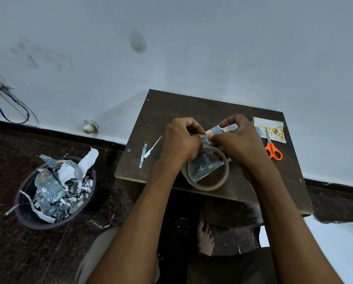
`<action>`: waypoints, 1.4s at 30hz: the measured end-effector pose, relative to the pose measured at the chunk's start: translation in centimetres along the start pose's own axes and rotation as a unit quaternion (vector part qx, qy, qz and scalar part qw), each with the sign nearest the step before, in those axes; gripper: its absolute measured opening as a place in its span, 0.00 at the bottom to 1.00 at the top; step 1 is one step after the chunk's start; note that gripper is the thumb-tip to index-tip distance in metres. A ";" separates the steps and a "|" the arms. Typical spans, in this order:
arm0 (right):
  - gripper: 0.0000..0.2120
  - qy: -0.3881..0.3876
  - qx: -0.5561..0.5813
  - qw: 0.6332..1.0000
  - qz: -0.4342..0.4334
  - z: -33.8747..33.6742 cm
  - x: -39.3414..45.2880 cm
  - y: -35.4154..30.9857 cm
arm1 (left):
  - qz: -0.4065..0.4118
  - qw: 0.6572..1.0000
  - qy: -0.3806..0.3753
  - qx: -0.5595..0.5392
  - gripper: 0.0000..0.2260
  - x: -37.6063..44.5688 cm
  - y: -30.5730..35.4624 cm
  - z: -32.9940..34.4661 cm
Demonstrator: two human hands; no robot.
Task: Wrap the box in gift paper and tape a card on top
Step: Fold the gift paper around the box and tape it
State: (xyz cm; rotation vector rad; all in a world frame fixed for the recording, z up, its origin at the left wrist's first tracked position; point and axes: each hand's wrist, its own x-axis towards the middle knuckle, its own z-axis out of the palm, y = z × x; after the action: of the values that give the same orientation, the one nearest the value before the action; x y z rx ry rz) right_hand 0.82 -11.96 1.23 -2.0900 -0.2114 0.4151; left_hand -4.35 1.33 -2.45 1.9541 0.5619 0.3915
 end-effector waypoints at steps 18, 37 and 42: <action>0.14 -0.008 0.096 0.992 -0.081 -0.3 0.2 1.5 | -0.010 1.000 0.000 0.000 0.06 0.0 0.0 -0.1; 0.13 -0.012 0.204 0.972 -0.118 0.4 0.3 2.4 | 0.017 0.999 0.007 0.028 0.03 0.0 0.0 -0.2; 0.13 -0.010 0.141 0.980 -0.139 0.5 0.6 2.8 | 0.037 0.997 0.013 0.060 0.02 0.1 -0.2 0.0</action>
State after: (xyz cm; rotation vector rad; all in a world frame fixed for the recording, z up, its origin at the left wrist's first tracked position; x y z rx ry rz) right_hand 1.17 -12.87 -1.56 -1.7483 -0.4256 0.2792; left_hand -4.28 1.48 -2.65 2.0923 0.5418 0.4395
